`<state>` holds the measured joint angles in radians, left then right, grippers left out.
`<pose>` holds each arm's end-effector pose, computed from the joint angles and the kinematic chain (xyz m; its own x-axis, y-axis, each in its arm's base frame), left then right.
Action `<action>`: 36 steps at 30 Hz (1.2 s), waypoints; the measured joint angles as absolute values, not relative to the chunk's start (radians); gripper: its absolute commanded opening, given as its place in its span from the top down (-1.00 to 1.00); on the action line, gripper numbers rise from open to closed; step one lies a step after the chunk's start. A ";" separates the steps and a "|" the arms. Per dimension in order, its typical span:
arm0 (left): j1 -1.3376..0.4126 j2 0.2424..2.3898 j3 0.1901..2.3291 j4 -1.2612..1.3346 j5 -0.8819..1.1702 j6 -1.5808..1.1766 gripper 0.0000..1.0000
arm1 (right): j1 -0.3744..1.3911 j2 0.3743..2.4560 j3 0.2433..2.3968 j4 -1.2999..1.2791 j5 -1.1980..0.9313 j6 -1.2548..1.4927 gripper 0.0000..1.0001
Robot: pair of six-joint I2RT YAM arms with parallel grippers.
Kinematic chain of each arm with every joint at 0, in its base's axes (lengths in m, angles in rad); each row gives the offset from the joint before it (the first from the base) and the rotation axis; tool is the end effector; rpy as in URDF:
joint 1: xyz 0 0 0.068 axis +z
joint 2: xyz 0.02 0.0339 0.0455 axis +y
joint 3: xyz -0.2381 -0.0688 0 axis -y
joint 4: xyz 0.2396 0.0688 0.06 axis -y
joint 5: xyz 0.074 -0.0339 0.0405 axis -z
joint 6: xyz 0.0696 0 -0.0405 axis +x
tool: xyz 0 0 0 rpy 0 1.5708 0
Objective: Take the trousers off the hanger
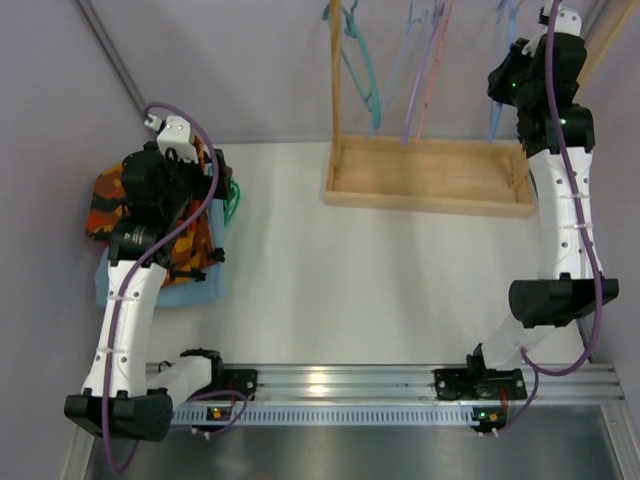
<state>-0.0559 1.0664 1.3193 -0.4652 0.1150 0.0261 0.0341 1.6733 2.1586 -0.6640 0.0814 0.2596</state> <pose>0.2610 -0.0226 0.4098 -0.2059 0.0375 -0.9778 0.1729 0.9849 0.0013 0.3694 0.0069 0.4897 -0.1599 0.2505 -0.9548 0.0900 0.9669 0.2386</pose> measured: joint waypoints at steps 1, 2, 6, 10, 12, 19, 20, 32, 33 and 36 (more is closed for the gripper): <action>-0.056 1.066 1.318 -0.465 0.115 0.026 -0.97 | 0.044 1.679 2.163 -0.662 0.083 0.257 1.00; -0.056 1.066 1.315 -0.465 0.115 0.026 -0.97 | 0.060 1.683 2.164 -0.659 0.089 0.256 1.00; -0.056 1.065 1.312 -0.466 0.115 0.026 -0.97 | 0.101 1.695 2.180 -0.652 0.112 0.251 1.00; -0.056 1.060 1.311 -0.466 0.115 0.025 -0.97 | 0.144 1.720 2.209 -0.641 0.136 0.244 1.00; -0.056 1.059 1.311 -0.467 0.115 0.020 -0.97 | 0.167 1.734 2.215 -0.633 0.150 0.243 1.00; -0.056 1.058 1.311 -0.467 0.134 -0.022 -0.97 | 0.205 1.761 2.228 -0.616 0.183 0.249 1.00; -0.056 1.058 1.311 -0.468 0.139 -0.024 -0.97 | 0.205 1.761 2.228 -0.615 0.183 0.252 1.00; -0.056 1.229 1.334 -0.556 0.212 -0.035 -0.97 | 0.213 1.697 2.116 -0.576 0.073 0.268 -0.50; -0.056 1.238 1.345 -0.562 0.218 -0.036 -0.97 | 0.213 1.687 2.102 -0.574 0.063 0.266 -0.58; -0.070 1.248 1.376 -0.565 0.220 -0.035 -0.97 | 0.212 1.657 2.072 -0.575 0.038 0.266 -0.82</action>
<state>-0.0700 1.2484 1.3762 -0.5652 0.2199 -0.0349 0.2115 1.6573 2.0720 -0.5751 0.0376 0.2665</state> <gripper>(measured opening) 0.985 0.852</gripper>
